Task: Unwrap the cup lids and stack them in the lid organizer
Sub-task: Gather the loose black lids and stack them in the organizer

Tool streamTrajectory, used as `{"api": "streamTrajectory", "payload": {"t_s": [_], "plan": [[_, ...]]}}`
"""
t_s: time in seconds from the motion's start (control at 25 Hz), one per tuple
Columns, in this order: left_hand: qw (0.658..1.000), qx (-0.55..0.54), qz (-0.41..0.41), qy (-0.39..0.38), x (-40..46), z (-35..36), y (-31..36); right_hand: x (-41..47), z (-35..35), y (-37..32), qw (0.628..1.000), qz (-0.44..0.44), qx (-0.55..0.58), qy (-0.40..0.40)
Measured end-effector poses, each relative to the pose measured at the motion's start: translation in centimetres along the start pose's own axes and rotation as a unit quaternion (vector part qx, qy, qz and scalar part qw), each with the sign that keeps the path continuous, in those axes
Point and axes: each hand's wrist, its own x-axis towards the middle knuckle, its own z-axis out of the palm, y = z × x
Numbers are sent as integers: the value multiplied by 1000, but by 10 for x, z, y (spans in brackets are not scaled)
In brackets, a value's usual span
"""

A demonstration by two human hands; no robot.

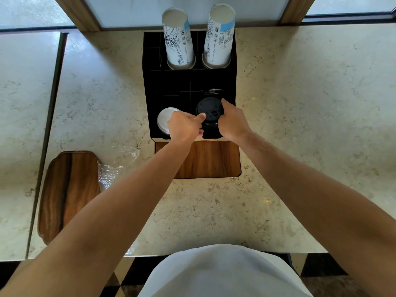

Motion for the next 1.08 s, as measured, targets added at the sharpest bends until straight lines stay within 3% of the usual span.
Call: {"api": "streamTrajectory", "payload": {"t_s": [0.52,0.84,1.08], "plan": [[993,40,97,48,-37,-28,-10,-44,-7,17,994,-27,80,72],[992,67,102,43,-80,-53,-43,-80,9,34,997,-38,54,32],[992,48,45,110,-112,-98,-92,-103,55,23,994,-73,61,-55]]}}
